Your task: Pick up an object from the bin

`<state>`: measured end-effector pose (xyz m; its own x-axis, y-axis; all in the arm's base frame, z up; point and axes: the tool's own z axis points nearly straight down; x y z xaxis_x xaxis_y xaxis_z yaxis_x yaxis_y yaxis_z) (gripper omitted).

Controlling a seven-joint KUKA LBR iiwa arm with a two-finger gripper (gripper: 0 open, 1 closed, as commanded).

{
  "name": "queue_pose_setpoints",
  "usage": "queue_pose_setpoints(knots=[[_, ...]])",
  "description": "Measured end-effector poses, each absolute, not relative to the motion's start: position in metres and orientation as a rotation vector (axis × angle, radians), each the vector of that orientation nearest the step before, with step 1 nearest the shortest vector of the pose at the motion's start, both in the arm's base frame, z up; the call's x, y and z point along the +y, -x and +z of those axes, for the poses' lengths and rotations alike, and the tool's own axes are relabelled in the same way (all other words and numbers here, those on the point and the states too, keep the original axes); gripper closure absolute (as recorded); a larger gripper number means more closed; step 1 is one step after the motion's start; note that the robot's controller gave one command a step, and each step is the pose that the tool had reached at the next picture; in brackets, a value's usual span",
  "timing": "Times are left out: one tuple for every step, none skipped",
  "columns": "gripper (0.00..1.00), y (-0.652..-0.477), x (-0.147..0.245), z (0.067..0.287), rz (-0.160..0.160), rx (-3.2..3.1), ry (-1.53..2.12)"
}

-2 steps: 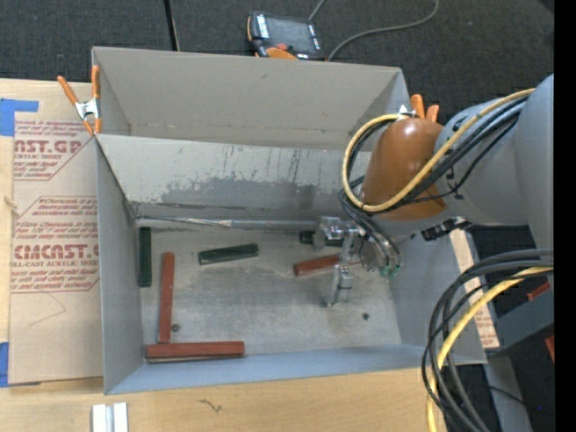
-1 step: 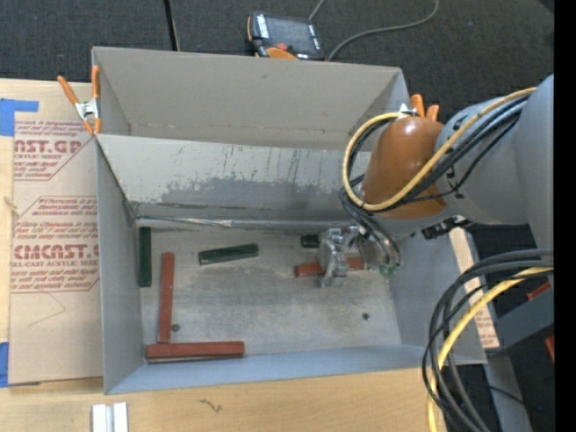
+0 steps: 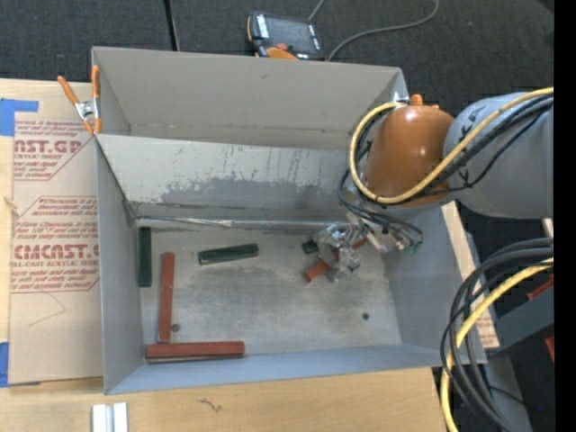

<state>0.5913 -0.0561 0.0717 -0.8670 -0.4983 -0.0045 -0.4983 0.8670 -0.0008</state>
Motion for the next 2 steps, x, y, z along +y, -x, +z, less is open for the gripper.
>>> queue_pose_setpoints(knots=[[0.0, -0.5903, -0.0565, 0.0704, 0.003, 3.035, 0.806], [1.0, -0.5911, -0.0562, 0.0716, 0.003, 3.032, 0.805]])
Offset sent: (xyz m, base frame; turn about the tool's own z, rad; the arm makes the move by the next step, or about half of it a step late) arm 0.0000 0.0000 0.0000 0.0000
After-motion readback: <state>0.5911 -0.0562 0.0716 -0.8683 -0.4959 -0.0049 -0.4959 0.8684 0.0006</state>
